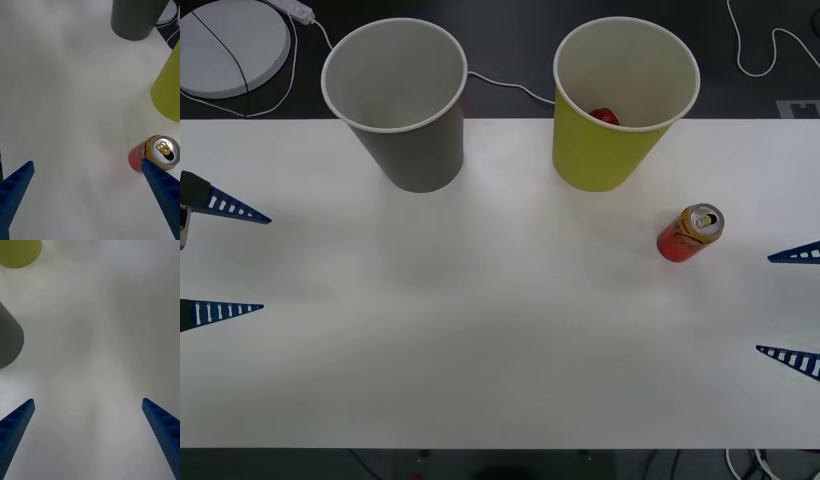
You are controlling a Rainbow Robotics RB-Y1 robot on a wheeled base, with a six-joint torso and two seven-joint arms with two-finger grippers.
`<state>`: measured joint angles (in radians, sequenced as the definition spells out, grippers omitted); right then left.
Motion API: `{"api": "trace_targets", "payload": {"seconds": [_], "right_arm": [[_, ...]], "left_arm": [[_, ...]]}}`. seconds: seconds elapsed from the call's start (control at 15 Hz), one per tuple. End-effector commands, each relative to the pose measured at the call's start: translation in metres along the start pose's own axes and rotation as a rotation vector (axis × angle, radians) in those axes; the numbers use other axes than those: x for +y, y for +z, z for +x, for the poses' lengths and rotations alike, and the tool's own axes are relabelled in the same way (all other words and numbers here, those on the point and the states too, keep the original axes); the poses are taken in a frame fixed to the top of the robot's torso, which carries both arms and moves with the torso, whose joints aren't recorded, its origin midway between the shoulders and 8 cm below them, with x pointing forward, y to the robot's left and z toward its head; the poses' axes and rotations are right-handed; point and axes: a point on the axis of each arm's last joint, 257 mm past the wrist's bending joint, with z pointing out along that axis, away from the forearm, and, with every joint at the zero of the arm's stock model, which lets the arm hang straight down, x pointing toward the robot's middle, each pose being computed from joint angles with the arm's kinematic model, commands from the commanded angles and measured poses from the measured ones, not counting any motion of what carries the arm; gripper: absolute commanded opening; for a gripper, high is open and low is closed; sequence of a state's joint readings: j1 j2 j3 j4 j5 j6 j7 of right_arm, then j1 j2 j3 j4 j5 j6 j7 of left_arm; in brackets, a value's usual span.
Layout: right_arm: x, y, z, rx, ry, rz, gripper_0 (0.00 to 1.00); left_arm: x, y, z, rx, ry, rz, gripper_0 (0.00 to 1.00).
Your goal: Put the can into the green bin and the plastic bottle into the gray bin
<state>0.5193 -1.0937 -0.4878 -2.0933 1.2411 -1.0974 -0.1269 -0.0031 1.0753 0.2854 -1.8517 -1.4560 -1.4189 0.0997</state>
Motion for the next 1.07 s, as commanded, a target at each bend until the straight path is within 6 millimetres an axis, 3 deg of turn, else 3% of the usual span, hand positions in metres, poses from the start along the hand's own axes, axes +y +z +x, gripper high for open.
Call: {"api": "trace_targets", "payload": {"seconds": [0.07, 0.47, 1.07], "right_arm": [[0.007, 0.01, 0.005, 0.027, 0.154, 0.1, 1.0], [0.01, 0.027, 0.015, -0.018, 0.458, 0.331, 1.0], [0.004, 0.023, 0.048, -0.078, 0.669, 0.649, 1.0]], "left_arm": [[0.0, 0.0, 0.0, 0.0, 0.0, 0.0, 1.0], [0.0, 0.0, 0.0, 0.0, 0.0, 0.0, 1.0], [0.0, 0.0, 0.0, 0.0, 0.0, 0.0, 1.0]]}}
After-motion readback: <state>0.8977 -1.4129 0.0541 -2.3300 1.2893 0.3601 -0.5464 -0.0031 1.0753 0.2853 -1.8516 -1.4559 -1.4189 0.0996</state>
